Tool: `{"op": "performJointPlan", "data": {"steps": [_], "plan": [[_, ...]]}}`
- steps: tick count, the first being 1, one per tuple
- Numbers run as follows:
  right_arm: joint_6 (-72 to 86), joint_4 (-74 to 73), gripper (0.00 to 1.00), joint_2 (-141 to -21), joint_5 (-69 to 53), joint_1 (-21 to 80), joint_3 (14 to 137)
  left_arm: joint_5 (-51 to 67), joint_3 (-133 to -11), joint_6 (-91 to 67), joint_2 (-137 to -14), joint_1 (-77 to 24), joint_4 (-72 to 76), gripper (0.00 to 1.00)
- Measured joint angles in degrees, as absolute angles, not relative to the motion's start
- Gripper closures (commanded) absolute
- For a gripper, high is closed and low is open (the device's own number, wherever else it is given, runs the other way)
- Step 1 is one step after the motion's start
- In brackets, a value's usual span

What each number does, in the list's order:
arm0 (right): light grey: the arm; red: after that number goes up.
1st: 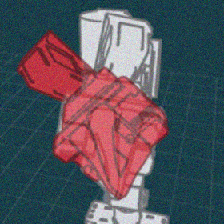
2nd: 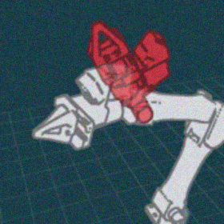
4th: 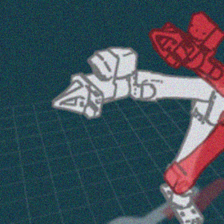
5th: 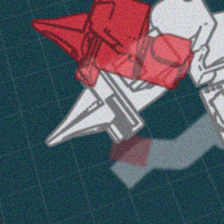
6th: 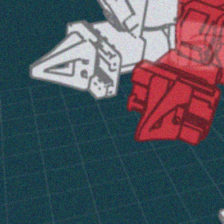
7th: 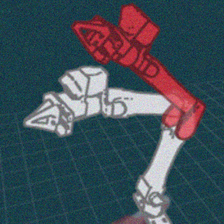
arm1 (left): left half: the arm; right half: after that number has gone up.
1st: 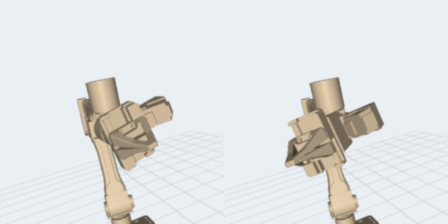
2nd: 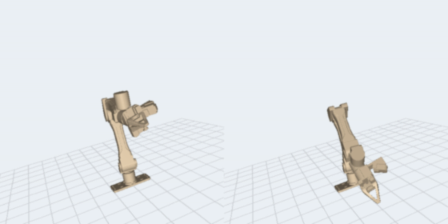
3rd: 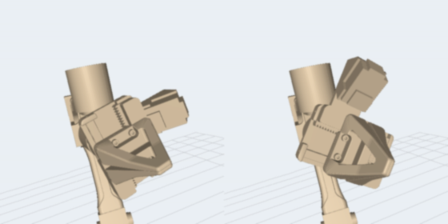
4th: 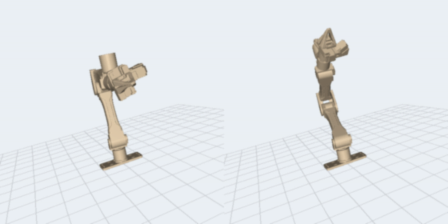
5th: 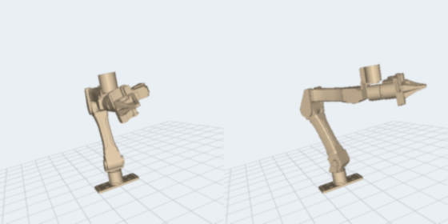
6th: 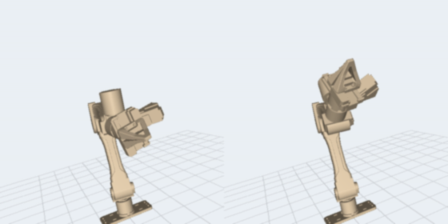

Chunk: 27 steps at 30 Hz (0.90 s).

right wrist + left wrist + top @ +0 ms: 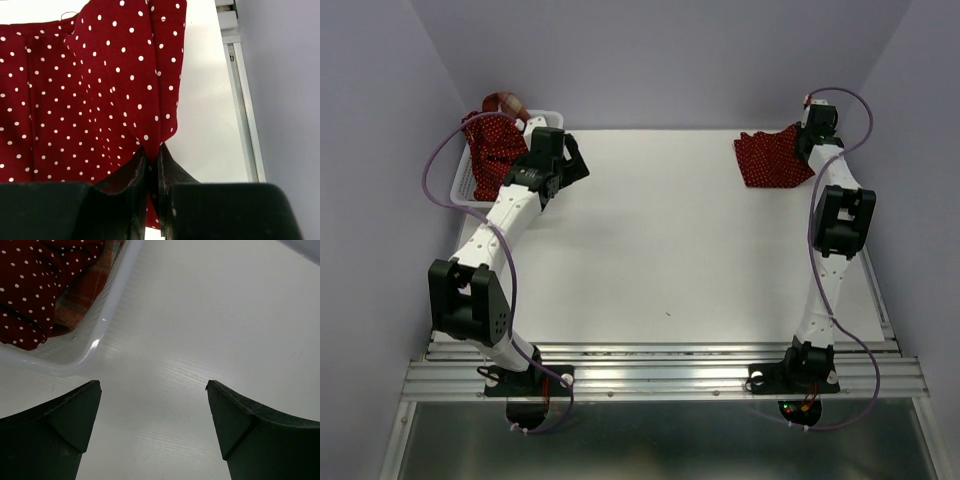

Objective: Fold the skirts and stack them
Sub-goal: Neatly place the folded skirt to the corner

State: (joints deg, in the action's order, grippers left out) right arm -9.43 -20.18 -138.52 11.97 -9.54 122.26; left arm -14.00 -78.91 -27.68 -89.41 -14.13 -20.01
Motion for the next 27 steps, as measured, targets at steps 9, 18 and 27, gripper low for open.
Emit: {"op": "performJointPlan", "data": {"steps": [9, 18, 27], "plan": [[-9.3, -20.2, 0.78, -142.6, 10.7, -10.5, 126.9, -13.9, -80.1, -27.9, -90.9, -14.1, -20.6, 0.01], [-6.2, -20.1, 0.00, -142.5, 14.6, -10.5, 126.3, -14.1, -84.0, -27.9, -91.3, -14.1, -21.6, 0.01], [-1.0, -20.5, 0.00, -135.0, 14.0, -10.5, 122.6, -14.3, -84.3, -27.9, -91.1, -14.1, -21.9, 0.01]]}}
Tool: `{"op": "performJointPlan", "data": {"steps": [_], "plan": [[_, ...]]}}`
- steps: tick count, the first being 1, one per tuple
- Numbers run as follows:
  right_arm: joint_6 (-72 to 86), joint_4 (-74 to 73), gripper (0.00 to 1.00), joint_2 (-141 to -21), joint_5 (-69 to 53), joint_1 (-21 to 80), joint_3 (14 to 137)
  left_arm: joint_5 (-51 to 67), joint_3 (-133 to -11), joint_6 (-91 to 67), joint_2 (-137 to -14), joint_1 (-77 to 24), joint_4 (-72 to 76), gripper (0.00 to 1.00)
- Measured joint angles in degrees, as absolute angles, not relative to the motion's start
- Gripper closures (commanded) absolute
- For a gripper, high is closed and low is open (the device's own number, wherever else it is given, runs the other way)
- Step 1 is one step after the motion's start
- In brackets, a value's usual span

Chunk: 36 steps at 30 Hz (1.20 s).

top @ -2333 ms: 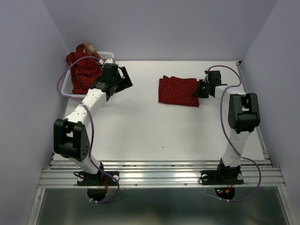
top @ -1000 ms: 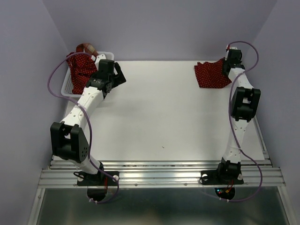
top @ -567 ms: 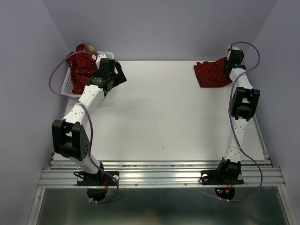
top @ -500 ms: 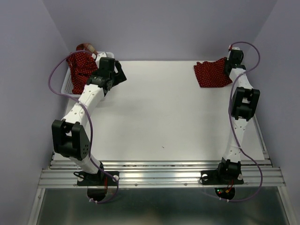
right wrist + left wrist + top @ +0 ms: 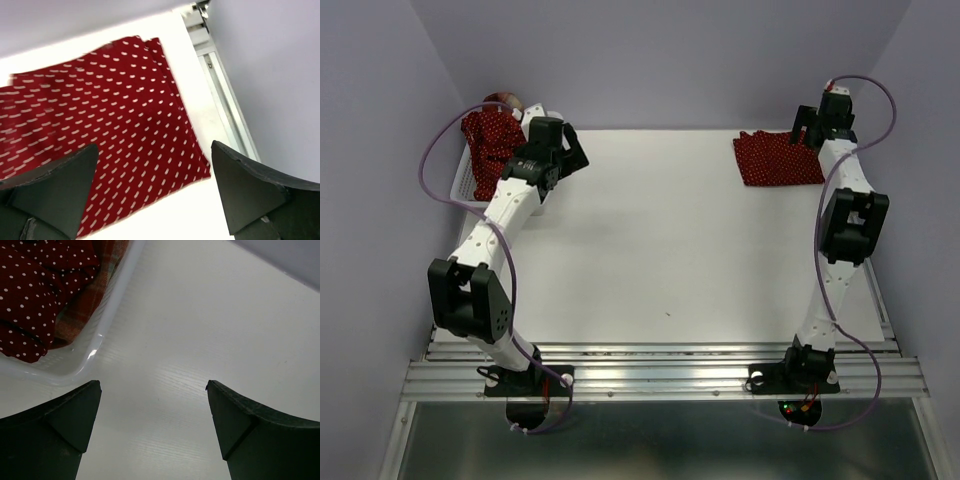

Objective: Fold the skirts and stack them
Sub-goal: Neatly place the folded skirt to the corner, then grab the skirt from the pile

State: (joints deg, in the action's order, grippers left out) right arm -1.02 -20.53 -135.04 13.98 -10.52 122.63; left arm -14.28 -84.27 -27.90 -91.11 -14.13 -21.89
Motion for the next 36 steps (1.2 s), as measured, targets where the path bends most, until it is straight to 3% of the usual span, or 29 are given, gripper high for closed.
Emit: {"op": "performJointPlan", "data": {"steps": [14, 22, 28, 29, 30, 31, 33, 36], "plan": [[10.3, -13.4, 0.00, -100.9, -7.4, -9.4, 89.1, -17.4, -83.2, -28.5, -85.1, -8.9, -20.8, 0.01], [13.8, -12.7, 0.00, -98.1, -9.9, -8.6, 79.7, -17.4, -92.5, -30.5, -98.2, 4.7, -25.2, 0.01], [13.7, -13.3, 0.00, -98.2, -8.8, -8.6, 79.6, -14.8, -94.1, -29.7, -106.5, 6.4, -27.6, 0.03], [13.7, -13.3, 0.00, -98.2, -8.8, -8.6, 79.6, -15.1, -95.4, -29.8, -108.8, 6.3, -28.8, 0.12], [13.6, -13.3, 0.00, -98.3, -8.6, -8.6, 79.6, -15.2, -96.1, -29.9, -110.0, 6.2, -29.1, 0.35], [13.5, -13.4, 0.00, -98.3, -8.5, -8.6, 79.6, -15.3, -96.7, -30.0, -111.5, 6.1, -29.6, 0.52], [13.1, -13.7, 0.00, -98.3, -8.0, -8.6, 79.6, -15.4, -97.3, -30.0, -113.4, 6.1, -30.5, 1.00], [12.3, -14.4, 0.00, -98.3, -7.3, -8.6, 79.6, -15.4, -99.0, -29.8, -114.6, 6.4, -32.2, 1.00]]}}
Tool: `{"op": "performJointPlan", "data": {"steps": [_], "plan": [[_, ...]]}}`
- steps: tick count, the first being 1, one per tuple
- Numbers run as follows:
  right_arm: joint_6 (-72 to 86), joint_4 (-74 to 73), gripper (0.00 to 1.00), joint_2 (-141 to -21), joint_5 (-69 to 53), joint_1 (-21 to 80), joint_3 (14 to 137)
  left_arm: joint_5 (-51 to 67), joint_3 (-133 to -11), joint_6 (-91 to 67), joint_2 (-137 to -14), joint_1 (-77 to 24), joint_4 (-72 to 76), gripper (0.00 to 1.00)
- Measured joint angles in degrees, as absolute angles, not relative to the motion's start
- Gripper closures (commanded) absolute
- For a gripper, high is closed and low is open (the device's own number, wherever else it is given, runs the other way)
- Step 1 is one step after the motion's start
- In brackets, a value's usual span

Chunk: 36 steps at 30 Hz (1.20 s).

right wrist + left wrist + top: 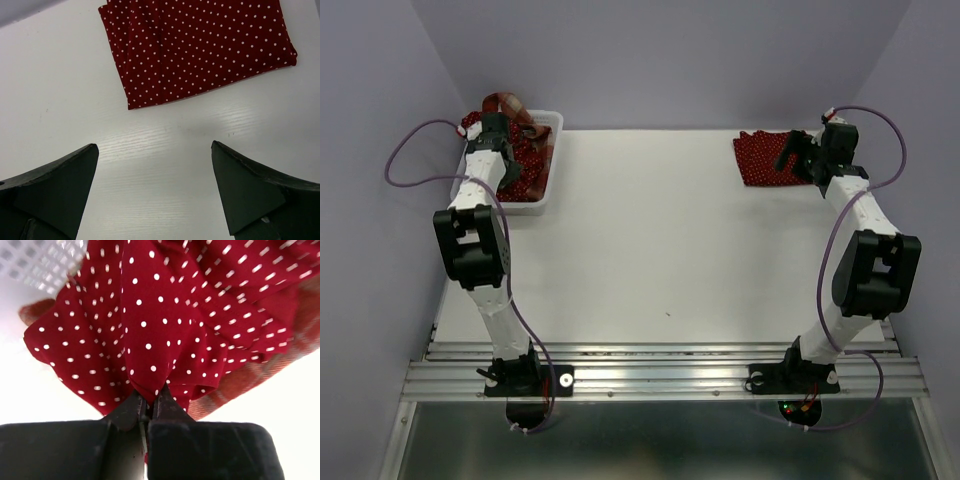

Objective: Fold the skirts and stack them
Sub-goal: Grab the skirt from the pile, then move the skirt to the center of the board

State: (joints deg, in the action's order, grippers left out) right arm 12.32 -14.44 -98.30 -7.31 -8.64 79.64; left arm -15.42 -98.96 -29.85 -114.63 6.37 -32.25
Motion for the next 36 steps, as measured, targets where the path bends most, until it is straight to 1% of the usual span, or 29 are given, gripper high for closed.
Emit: {"op": "performJointPlan", "data": {"steps": [5, 7, 12, 13, 15, 18, 23, 26, 27, 28, 30, 31, 33, 34, 36], "plan": [[11.8, -14.6, 0.00, -98.3, -6.5, -8.6, 79.6, -14.4, -104.1, -29.2, -113.7, 6.5, -32.9, 1.00], [11.8, -14.7, 0.00, -98.2, -6.5, -8.6, 79.6, -11.6, -104.2, -28.5, -111.0, 6.5, -31.8, 1.00], [12.4, -14.5, 0.00, -95.3, -7.8, -8.6, 77.3, 1.2, -103.7, -27.1, -99.6, 6.4, -24.9, 1.00], [12.7, -14.5, 0.00, -94.3, -8.3, -8.6, 76.7, 6.3, -103.5, -27.0, -95.6, 6.0, -21.4, 1.00], [13.1, -14.4, 0.00, -92.7, -9.3, -8.6, 76.1, 11.1, -103.5, -27.0, -90.8, 4.7, -17.6, 1.00], [14.2, -13.2, 0.00, -90.0, -11.2, -8.6, 75.8, 18.4, -104.9, -26.4, -84.5, -1.8, -11.9, 1.00], [15.9, -11.0, 0.00, -85.7, -12.7, -8.6, 73.6, 26.0, -107.0, -24.1, -81.2, -17.7, -5.1, 1.00], [16.8, -10.6, 0.00, -84.1, -13.1, -8.6, 72.5, 28.0, -105.9, -24.5, -81.2, -20.8, -3.2, 1.00], [17.0, -10.6, 0.00, -83.7, -13.3, -8.6, 72.2, 28.2, -105.2, -24.7, -81.4, -20.8, -3.0, 0.96], [17.5, -10.6, 0.00, -83.4, -13.6, -8.6, 72.1, 28.2, -104.6, -25.0, -81.6, -20.7, -2.8, 0.76], [17.8, -10.3, 0.00, -83.2, -14.0, -8.6, 72.1, 28.0, -101.6, -25.7, -82.5, -20.5, -1.7, 0.47], [18.1, -10.0, 0.00, -83.2, -14.1, -8.6, 72.1, 27.7, -98.8, -26.0, -82.7, -20.5, -0.7, 0.28], [18.3, -9.8, 0.00, -83.0, -14.4, -8.6, 71.7, 26.9, -93.6, -26.5, -83.2, -20.5, -0.1, 0.18], [18.5, -9.8, 0.00, -83.0, -14.6, -8.6, 71.5, 25.6, -90.3, -27.1, -83.9, -20.5, -0.4, 0.01], [18.7, -10.3, 0.00, -83.1, -15.0, -8.6, 71.3, 21.6, -86.0, -28.2, -87.0, -20.5, -2.5, 0.01]]}}
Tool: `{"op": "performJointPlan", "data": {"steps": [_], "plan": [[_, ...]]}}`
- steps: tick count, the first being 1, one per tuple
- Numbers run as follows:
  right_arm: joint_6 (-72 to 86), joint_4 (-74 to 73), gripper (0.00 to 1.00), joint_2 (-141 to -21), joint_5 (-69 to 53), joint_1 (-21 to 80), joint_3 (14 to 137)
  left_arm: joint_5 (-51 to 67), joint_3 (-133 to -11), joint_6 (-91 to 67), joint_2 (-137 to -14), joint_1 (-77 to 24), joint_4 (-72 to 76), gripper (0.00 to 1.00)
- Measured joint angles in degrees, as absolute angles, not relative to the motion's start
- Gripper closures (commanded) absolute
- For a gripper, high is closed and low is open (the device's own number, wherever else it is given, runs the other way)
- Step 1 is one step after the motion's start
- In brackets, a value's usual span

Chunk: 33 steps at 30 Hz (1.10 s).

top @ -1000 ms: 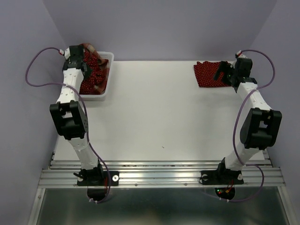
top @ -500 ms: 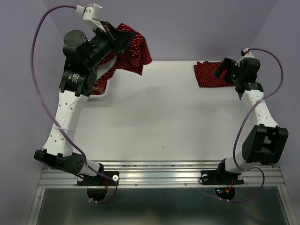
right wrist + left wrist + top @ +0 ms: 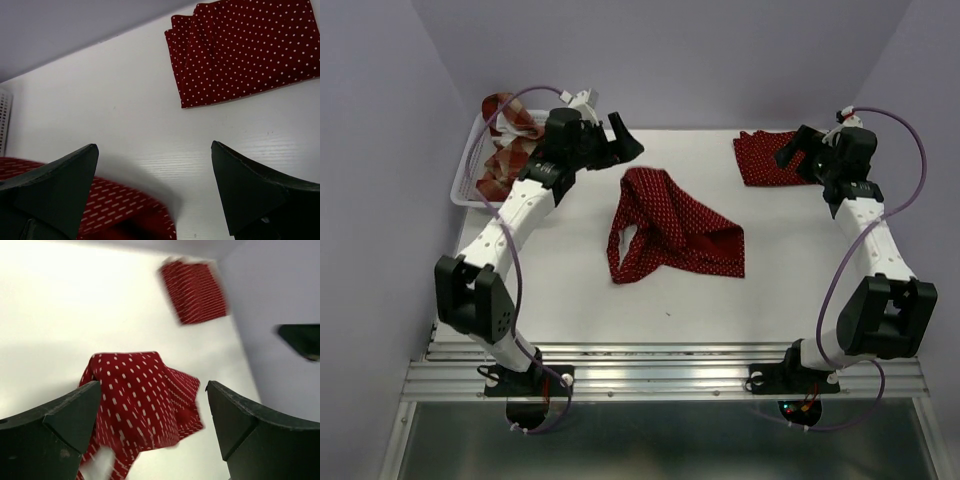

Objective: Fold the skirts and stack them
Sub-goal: Move the skirt to the center of the board, then flatten the skirt out

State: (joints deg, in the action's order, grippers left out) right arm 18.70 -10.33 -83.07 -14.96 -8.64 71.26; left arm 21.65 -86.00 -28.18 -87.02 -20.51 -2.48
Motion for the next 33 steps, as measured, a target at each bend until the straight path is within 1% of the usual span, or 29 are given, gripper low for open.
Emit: {"op": "performJointPlan", "data": {"steps": [4, 5, 8, 12, 16, 19, 22, 28, 33], "plan": [[19.2, -11.0, 0.00, -83.3, -15.2, -8.1, 71.3, 14.7, -84.4, -29.6, -97.1, -19.6, -9.6, 0.01], [19.3, -11.4, 0.00, -83.6, -14.7, -7.6, 71.3, 13.6, -82.4, -30.1, -99.9, -19.2, -10.1, 0.01], [19.2, -13.4, 0.00, -85.5, -11.3, -3.9, 71.9, 12.5, -76.2, -31.2, -101.4, -18.3, -12.4, 0.01], [20.0, -17.1, 0.00, -87.3, -8.7, 1.8, 71.9, 10.2, -70.0, -32.6, -97.7, -18.4, -14.0, 0.01], [22.8, -20.5, 0.00, -86.7, -5.8, 4.1, 70.1, 7.8, -63.3, -34.2, -87.2, -18.6, -14.2, 0.01], [24.5, -22.9, 0.00, -83.1, -3.7, 4.0, 63.0, 6.0, -55.6, -35.6, -77.1, -18.6, -14.6, 0.01], [25.4, -26.8, 0.00, -78.3, -2.5, 3.9, 54.8, 5.2, -48.9, -36.5, -72.4, -18.7, -14.6, 0.01], [25.5, -32.5, 0.00, -73.4, -4.6, 3.8, 47.2, 7.0, -38.3, -37.4, -73.4, -19.1, -14.5, 0.01], [25.3, -33.8, 0.00, -73.1, -6.1, 3.8, 45.0, 9.5, -36.3, -37.4, -74.7, -19.2, -11.1, 0.01]]}}
